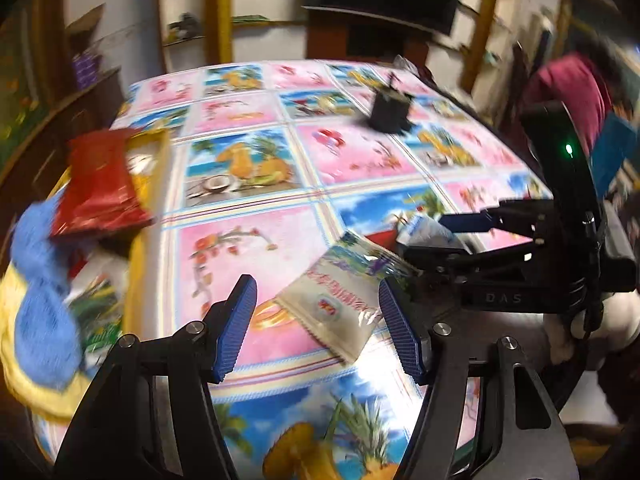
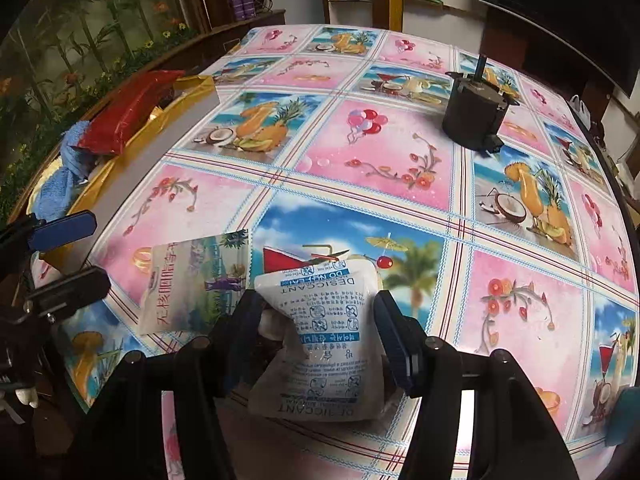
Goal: Organize soft objects
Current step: 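Grasp the green-print packet with the left tool while the right grasps the white desiccant packet, then carry both packets over the tray with the left and right tools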
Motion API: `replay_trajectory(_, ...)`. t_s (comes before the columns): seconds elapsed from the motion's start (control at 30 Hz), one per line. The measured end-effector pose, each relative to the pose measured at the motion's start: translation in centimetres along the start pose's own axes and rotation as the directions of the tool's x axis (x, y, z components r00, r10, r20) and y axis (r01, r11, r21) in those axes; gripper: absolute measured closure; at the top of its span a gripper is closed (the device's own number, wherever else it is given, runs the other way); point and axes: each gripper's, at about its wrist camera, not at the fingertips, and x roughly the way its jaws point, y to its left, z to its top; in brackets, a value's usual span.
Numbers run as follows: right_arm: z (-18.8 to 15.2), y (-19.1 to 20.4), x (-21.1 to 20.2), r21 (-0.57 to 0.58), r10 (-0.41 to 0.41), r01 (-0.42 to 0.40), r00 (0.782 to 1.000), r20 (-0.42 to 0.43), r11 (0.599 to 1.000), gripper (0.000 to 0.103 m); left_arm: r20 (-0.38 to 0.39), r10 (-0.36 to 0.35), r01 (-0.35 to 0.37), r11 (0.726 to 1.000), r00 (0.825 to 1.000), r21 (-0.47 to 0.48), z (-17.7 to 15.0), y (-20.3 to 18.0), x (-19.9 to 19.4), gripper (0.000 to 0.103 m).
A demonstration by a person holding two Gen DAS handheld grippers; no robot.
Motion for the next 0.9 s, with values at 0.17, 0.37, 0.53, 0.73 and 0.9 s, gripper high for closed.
replay_trajectory(0.17, -0.6, 0.1, -0.1, -0.040, -0.030, 0.030, 1.000, -0.003, 0.999, 0.062, -0.057, -0.075, 0.081, 0.991, 0.996, 0.109, 1.0, -1.5, 2.7, 0.039)
replay_trajectory(0.37, -1.0, -1.3, -0.4, -0.027, -0.024, 0.024, 1.000, -0.005, 0.999, 0.063, -0.112, -0.089, 0.104, 0.985, 0.990, 0.137, 1.6, -1.4, 5.8, 0.029)
replay_trajectory(0.53, -1.1, -1.5, -0.5, -0.029, -0.016, 0.016, 1.000, 0.000, 0.999, 0.062, -0.118, -0.076, 0.098, 0.976, 0.990, 0.196, 0.9, -2.3, 6.5, 0.019)
replay_trajectory(0.73, -1.3, -1.5, -0.6, -0.015, -0.006, 0.006, 1.000, 0.013, 1.000, 0.068, -0.110, -0.030, 0.042, 0.992, 0.994, 0.115, 1.4, -2.0, 6.3, 0.042)
replay_trajectory(0.9, -1.6, -1.1, -1.3, -0.004, 0.039, -0.039, 0.999, 0.019, 0.999, 0.073, -0.094, -0.068, 0.072, 0.996, 0.993, 0.045, 0.9, -1.6, 5.0, 0.046)
